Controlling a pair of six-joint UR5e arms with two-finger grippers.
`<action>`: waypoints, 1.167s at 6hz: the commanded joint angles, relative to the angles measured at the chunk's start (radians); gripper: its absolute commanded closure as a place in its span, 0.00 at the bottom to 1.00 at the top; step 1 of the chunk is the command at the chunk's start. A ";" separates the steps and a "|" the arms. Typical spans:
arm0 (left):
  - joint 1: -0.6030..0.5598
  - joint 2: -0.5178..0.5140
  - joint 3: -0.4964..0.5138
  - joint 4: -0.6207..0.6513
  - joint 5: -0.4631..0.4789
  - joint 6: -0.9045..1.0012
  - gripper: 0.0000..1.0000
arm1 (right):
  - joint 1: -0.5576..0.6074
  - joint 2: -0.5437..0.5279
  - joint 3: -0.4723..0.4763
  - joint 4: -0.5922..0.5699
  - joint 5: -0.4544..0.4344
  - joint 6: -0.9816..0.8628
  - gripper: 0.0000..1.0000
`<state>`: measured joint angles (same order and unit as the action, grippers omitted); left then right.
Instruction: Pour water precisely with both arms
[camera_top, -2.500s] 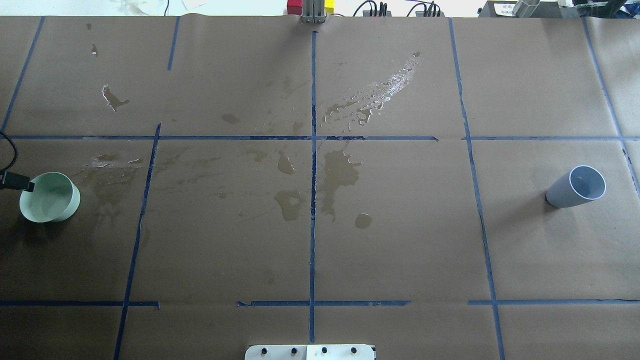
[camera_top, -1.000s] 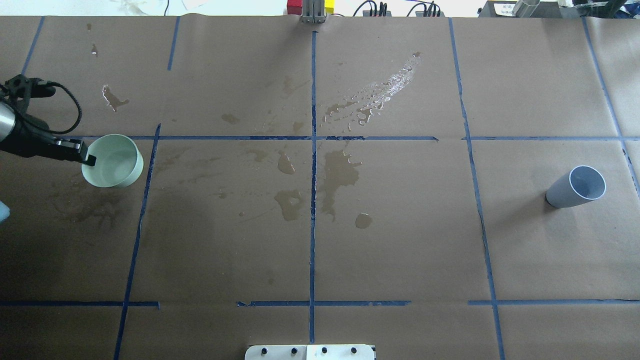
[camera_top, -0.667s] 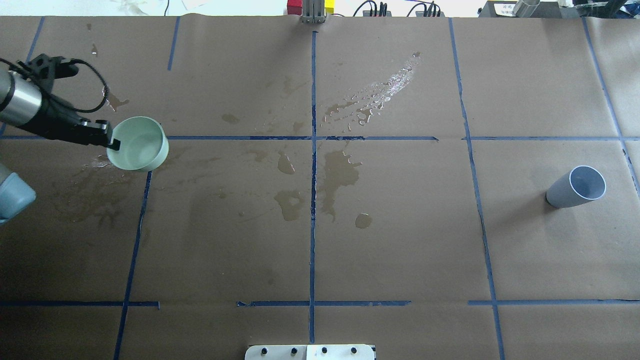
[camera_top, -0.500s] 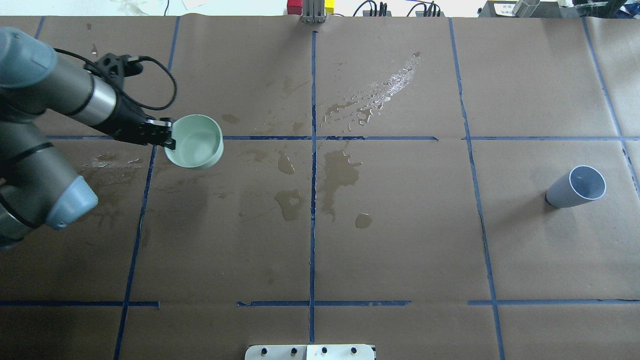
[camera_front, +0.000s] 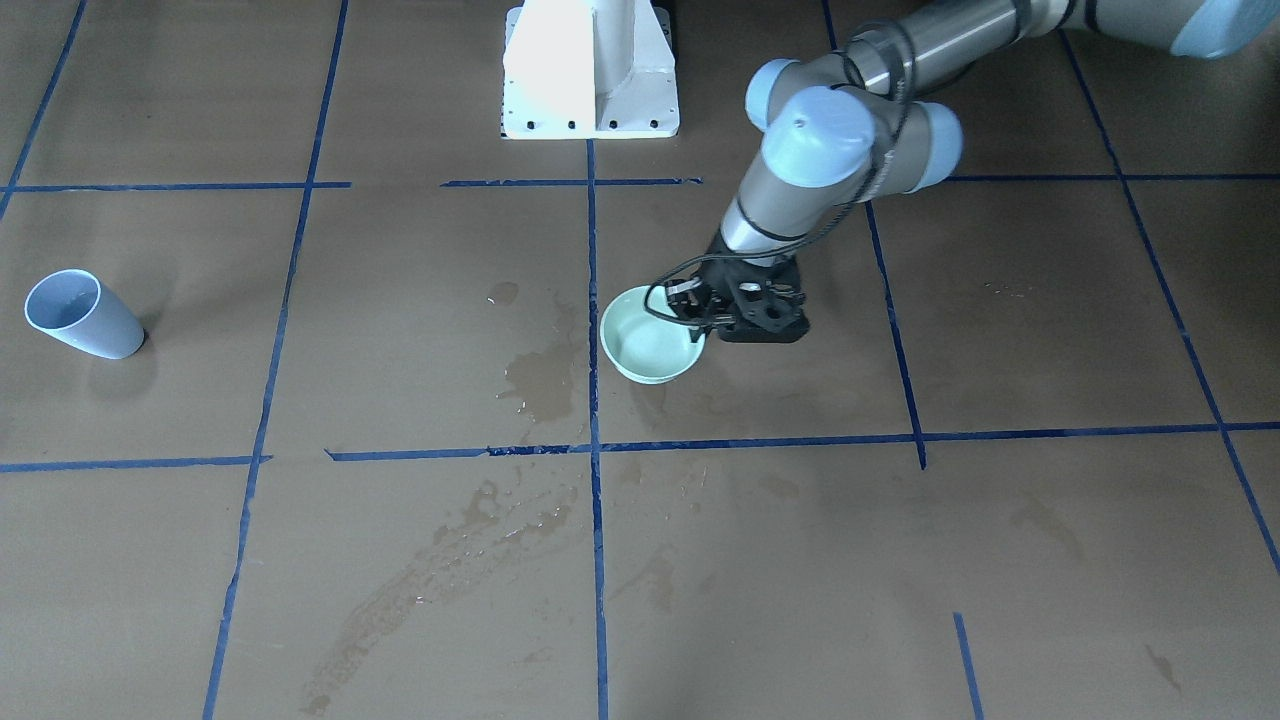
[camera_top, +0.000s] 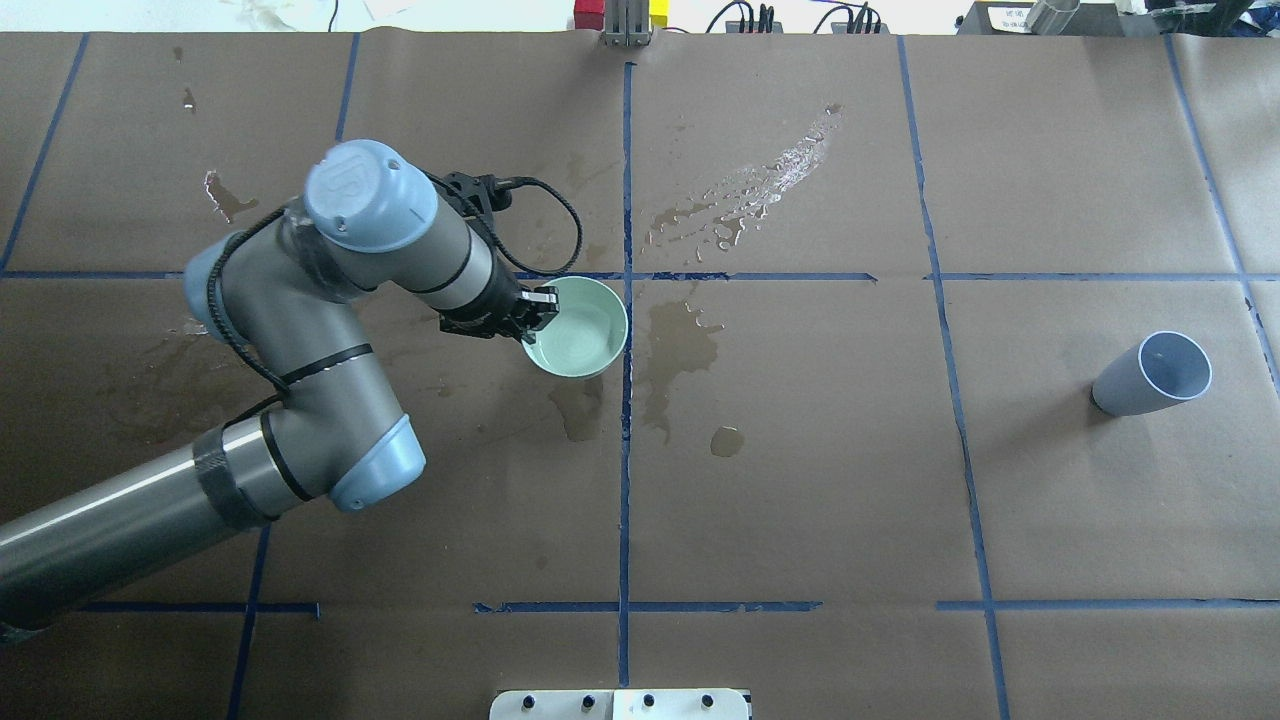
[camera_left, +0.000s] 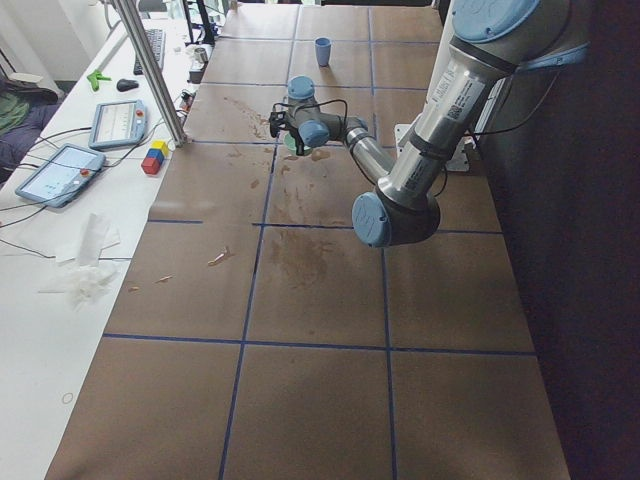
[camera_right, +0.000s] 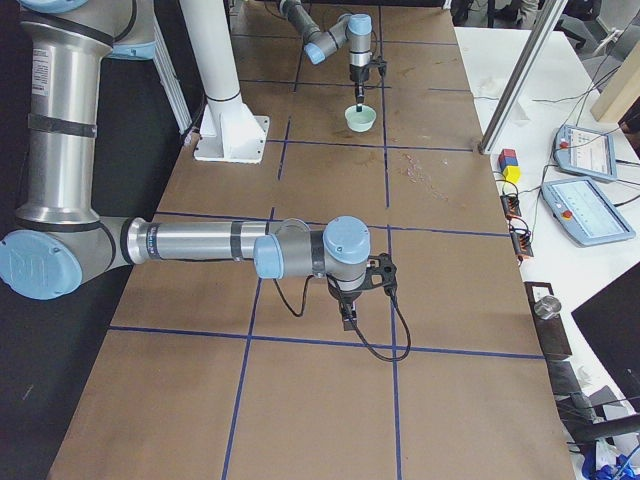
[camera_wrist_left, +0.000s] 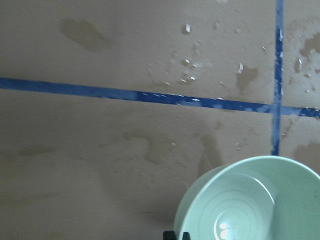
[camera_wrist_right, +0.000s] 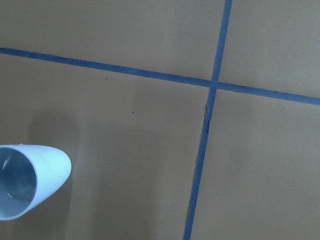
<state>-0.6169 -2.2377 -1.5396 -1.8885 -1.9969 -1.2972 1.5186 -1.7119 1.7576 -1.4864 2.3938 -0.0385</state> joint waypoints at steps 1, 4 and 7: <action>0.060 -0.042 0.050 -0.001 0.041 -0.014 0.92 | 0.000 0.000 -0.001 0.000 -0.001 -0.001 0.00; 0.075 -0.088 0.108 -0.003 0.067 -0.014 0.79 | 0.000 0.000 0.000 0.000 0.001 0.000 0.00; 0.050 -0.085 0.075 0.015 0.063 -0.004 0.00 | -0.002 0.000 0.009 0.003 -0.001 -0.001 0.00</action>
<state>-0.5494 -2.3261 -1.4451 -1.8844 -1.9311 -1.3036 1.5181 -1.7119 1.7609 -1.4856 2.3939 -0.0388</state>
